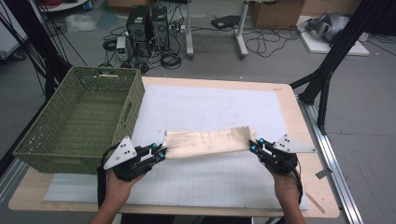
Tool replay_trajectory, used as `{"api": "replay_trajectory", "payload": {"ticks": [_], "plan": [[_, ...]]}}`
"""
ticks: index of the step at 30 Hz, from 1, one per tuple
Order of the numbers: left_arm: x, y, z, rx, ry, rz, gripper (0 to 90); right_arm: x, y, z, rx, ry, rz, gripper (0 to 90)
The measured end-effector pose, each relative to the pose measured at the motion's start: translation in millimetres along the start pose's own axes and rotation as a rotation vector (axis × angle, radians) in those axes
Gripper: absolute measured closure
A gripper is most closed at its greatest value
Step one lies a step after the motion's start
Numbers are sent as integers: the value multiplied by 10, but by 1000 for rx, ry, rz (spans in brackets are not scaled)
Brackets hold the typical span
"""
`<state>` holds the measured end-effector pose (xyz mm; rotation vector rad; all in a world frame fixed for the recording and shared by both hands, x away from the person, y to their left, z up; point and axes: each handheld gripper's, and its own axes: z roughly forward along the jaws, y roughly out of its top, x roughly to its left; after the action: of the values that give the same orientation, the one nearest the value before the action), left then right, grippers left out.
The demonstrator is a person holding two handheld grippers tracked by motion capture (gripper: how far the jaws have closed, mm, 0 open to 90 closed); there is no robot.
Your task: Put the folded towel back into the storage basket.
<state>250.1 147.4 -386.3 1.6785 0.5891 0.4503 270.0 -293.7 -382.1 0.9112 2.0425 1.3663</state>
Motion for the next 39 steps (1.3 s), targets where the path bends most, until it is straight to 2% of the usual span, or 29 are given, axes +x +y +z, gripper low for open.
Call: {"api": "replay_trajectory", "payload": {"ticks": [4, 10, 21, 27, 39], "plan": [[14, 27, -38, -13, 10, 0, 800, -33, 148, 62, -14, 0, -27, 822], [33, 89, -104, -23, 37, 2, 800, -60, 289, 136, -26, 12, -40, 822], [76, 180, -259, -55, 80, 4, 803, -78, 661, 431, -27, 24, -78, 823], [99, 225, -356, -76, 99, 6, 804, -59, 795, 551, -27, 27, -105, 823], [148, 261, -491, -96, 129, 1, 805, -35, 1041, 817, -37, 46, -122, 823]]}}
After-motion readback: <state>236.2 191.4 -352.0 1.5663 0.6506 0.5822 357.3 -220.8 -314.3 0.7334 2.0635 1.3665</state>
